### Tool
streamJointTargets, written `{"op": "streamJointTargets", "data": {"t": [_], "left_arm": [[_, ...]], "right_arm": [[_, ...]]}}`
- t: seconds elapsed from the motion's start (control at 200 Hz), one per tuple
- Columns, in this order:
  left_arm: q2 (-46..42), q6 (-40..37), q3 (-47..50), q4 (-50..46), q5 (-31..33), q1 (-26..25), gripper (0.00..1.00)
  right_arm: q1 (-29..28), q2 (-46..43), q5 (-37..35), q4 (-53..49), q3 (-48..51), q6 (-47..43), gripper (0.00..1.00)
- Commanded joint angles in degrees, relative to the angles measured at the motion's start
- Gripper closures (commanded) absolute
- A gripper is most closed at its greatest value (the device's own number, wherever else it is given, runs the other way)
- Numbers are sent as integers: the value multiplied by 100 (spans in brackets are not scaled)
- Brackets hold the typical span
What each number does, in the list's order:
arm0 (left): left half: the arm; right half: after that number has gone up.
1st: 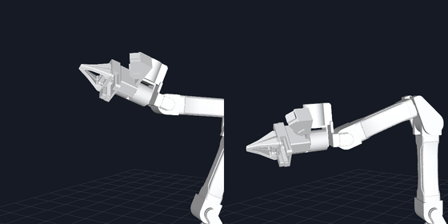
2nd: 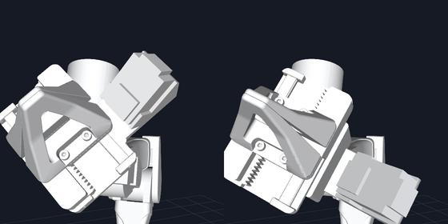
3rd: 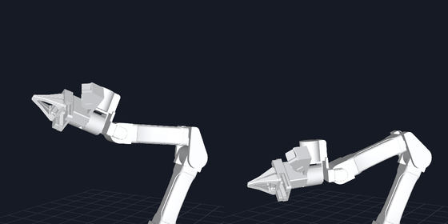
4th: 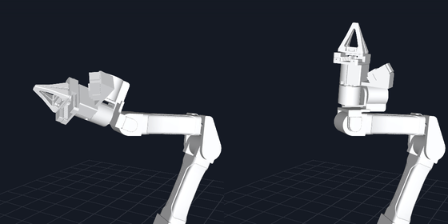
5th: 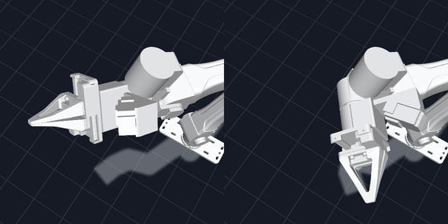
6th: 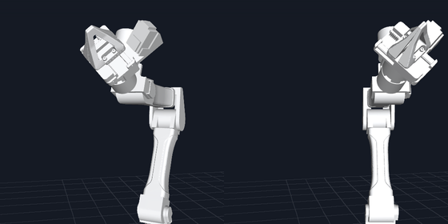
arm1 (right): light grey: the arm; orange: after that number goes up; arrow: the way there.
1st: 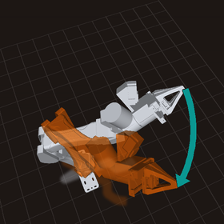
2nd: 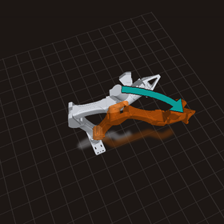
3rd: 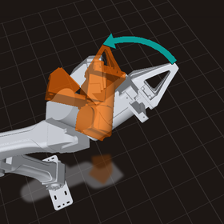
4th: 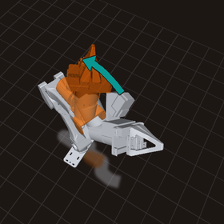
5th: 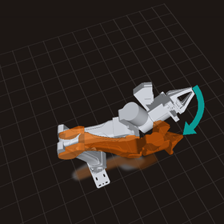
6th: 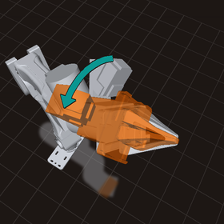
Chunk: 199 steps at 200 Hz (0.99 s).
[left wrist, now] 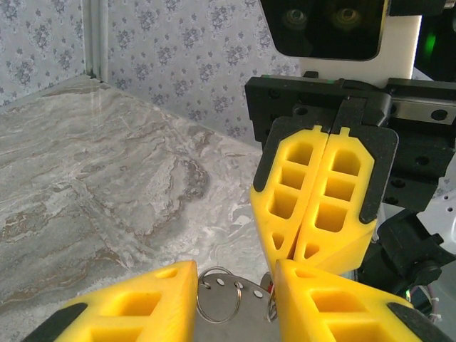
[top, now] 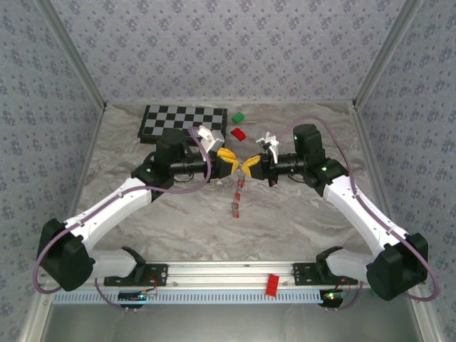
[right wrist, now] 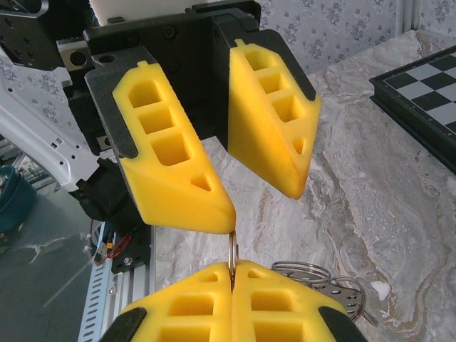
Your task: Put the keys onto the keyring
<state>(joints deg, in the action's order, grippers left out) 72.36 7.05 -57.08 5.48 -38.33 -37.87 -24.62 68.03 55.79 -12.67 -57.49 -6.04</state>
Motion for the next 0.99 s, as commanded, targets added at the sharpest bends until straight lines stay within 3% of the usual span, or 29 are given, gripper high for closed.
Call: {"op": "streamJointTargets", "data": {"t": [0.0, 0.765, 0.875, 0.99], "left_arm": [[24, -195, -278, -171, -97, 14, 67], [290, -413, -626, -842, -822, 6, 64], [400, -423, -717, -945, -844, -1, 66], [424, -382, -741, -895, -853, 6, 74]], "right_arm": [[-27, -36, 202, 106, -135, -11, 100], [-47, -63, 158, 36, -130, -81, 100], [-58, -71, 176, 24, -139, -72, 100], [-71, -71, 202, -5, -139, -86, 100]]}}
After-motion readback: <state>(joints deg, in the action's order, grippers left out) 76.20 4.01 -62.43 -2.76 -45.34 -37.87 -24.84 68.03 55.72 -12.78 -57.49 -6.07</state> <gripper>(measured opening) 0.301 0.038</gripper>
